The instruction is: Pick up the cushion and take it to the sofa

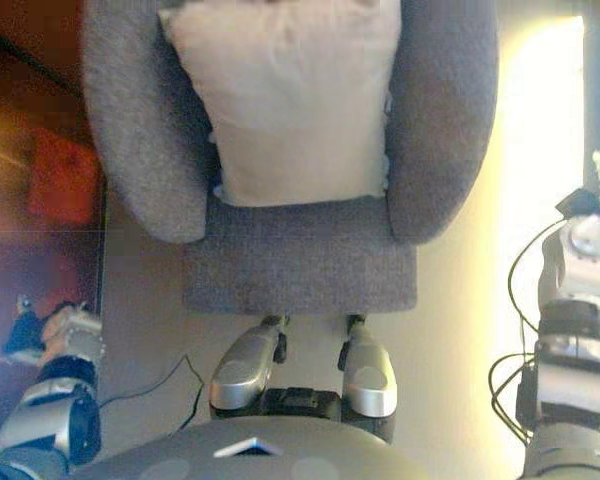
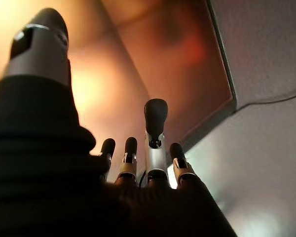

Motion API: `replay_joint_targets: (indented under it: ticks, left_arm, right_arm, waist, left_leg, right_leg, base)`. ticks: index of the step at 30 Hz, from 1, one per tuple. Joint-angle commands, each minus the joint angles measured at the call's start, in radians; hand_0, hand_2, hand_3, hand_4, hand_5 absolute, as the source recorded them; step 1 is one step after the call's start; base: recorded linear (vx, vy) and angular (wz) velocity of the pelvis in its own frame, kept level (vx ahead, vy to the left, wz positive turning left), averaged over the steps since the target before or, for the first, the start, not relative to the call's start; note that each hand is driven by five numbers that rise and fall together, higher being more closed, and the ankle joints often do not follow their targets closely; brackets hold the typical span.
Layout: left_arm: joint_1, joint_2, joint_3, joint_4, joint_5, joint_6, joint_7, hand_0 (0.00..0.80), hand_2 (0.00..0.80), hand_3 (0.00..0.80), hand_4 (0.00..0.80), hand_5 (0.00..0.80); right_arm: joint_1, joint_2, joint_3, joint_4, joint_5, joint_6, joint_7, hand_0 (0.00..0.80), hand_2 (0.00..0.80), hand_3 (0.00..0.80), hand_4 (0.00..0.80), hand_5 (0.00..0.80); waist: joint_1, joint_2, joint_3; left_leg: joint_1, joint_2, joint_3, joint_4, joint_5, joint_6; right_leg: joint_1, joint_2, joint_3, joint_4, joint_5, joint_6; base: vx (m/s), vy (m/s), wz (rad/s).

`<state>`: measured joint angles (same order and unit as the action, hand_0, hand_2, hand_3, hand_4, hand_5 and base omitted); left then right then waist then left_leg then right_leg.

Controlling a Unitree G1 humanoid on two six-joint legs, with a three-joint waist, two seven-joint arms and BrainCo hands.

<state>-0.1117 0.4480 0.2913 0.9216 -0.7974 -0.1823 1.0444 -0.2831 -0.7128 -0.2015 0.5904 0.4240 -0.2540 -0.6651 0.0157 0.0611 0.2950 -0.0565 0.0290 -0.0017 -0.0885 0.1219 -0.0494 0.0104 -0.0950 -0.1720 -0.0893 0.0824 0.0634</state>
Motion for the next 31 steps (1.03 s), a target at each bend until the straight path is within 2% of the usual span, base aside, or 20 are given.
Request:
replay_joint_targets:
  ticks: [1,4,6,9,12,15,16,20,22,31]
  left_arm:
    - [0.030,0.032,-0.012,0.070,0.088,0.027,-0.026,0.000,0.000,0.000,0.000,0.000]
    - [0.077,0.010,-0.018,0.127,0.134,0.121,-0.087,0.000,0.000,0.000,0.000,0.000]
    - [0.117,-0.023,-0.054,0.158,0.178,0.192,-0.147,0.000,0.000,0.000,0.000,0.000]
    - [0.181,-0.069,-0.092,0.240,0.237,0.286,-0.271,0.000,0.000,0.000,0.000,0.000]
    - [0.206,-0.112,-0.108,0.361,0.304,0.283,-0.365,0.000,0.000,0.000,0.000,0.000]
    - [0.207,-0.132,-0.132,0.394,0.330,0.309,-0.408,0.000,0.000,0.000,0.000,0.000]
    - [0.198,-0.174,-0.175,0.450,0.378,0.396,-0.563,0.000,0.000,0.000,0.000,0.000]
    - [0.172,-0.234,-0.251,0.492,0.419,0.455,-0.743,0.000,0.000,0.000,0.000,0.000]
    - [0.162,-0.255,-0.284,0.486,0.416,0.441,-0.772,0.000,0.000,0.000,0.000,0.000]
    - [0.127,-0.261,-0.392,0.436,0.377,0.468,-0.839,0.000,0.000,0.000,0.000,0.000]
  right_arm:
    - [0.090,-0.001,-0.063,-0.022,-0.044,0.016,0.029,0.000,0.000,0.000,0.000,0.000]
    - [0.183,0.042,-0.072,0.007,-0.111,0.086,0.091,0.000,0.000,0.000,0.000,0.000]
    - [0.262,0.086,-0.046,0.025,-0.120,0.156,0.158,0.000,0.000,0.000,0.000,0.000]
    - [0.365,0.187,-0.005,0.163,-0.131,0.145,0.245,0.000,0.000,0.000,0.000,0.000]
    - [0.396,0.307,0.057,0.387,-0.098,0.119,0.332,0.000,0.000,0.000,0.000,0.000]
    - [0.392,0.341,0.085,0.466,-0.096,0.153,0.410,0.000,0.000,0.000,0.000,0.000]
    - [0.382,0.414,0.155,0.593,-0.096,0.177,0.452,0.000,0.000,0.000,0.000,0.000]
    - [0.365,0.487,0.233,0.684,-0.138,0.236,0.520,0.000,0.000,0.000,0.000,0.000]
    - [0.360,0.508,0.253,0.692,-0.148,0.263,0.542,0.000,0.000,0.000,0.000,0.000]
    - [0.343,0.520,0.366,0.685,-0.235,0.250,0.561,0.000,0.000,0.000,0.000,0.000]
  waist:
    - [-0.008,-0.080,-0.142]
    - [-0.018,-0.088,-0.168]
    - [-0.027,-0.095,-0.176]
    - [-0.033,-0.100,-0.188]
    - [-0.030,-0.107,-0.197]
    - [-0.027,-0.108,-0.199]
    - [-0.020,-0.109,-0.205]
    - [-0.020,-0.103,-0.211]
    - [-0.023,-0.098,-0.212]
    - [-0.021,-0.084,-0.215]
  left_leg:
    - [0.068,-0.016,0.028,0.020,-0.133,-0.020]
    - [0.089,-0.012,0.038,0.023,-0.131,-0.020]
    - [0.107,-0.010,0.043,0.020,-0.133,-0.016]
    - [0.142,-0.004,0.052,0.012,-0.147,-0.011]
    - [0.170,-0.005,0.058,0.008,-0.154,-0.002]
    - [0.181,-0.005,0.057,0.006,-0.155,-0.001]
    - [0.194,-0.006,0.056,0.003,-0.158,0.003]
    - [0.209,-0.008,0.058,0.001,-0.165,0.008]
    - [0.214,-0.008,0.060,0.001,-0.168,0.010]
    - [0.221,-0.011,0.060,0.002,-0.172,0.015]
  right_leg:
    - [-0.009,-0.055,0.013,0.050,-0.064,0.056]
    - [0.012,-0.050,0.019,0.050,-0.058,0.057]
    - [0.029,-0.047,0.021,0.046,-0.057,0.056]
    - [0.066,-0.037,0.022,0.035,-0.066,0.054]
    - [0.099,-0.028,0.022,0.028,-0.070,0.049]
    - [0.110,-0.025,0.020,0.028,-0.072,0.046]
    - [0.124,-0.020,0.019,0.030,-0.075,0.041]
    - [0.141,-0.014,0.015,0.030,-0.081,0.035]
    - [0.147,-0.013,0.015,0.032,-0.086,0.034]
    - [0.156,-0.012,0.004,0.036,-0.096,0.035]
  base:
    - [0.187,-0.035,-0.01]
    - [0.055,-0.033,-0.03]
    - [0.058,-0.047,-0.01]
    - [0.046,-0.054,-0.02]
    - [0.035,-0.050,-0.08]
    - [0.014,-0.027,-0.08]
    - [0.008,-0.042,-0.10]
    - [0.001,-0.008,0.00]
    - [0.000,0.000,0.00]
    - [-0.011,0.006,-0.01]
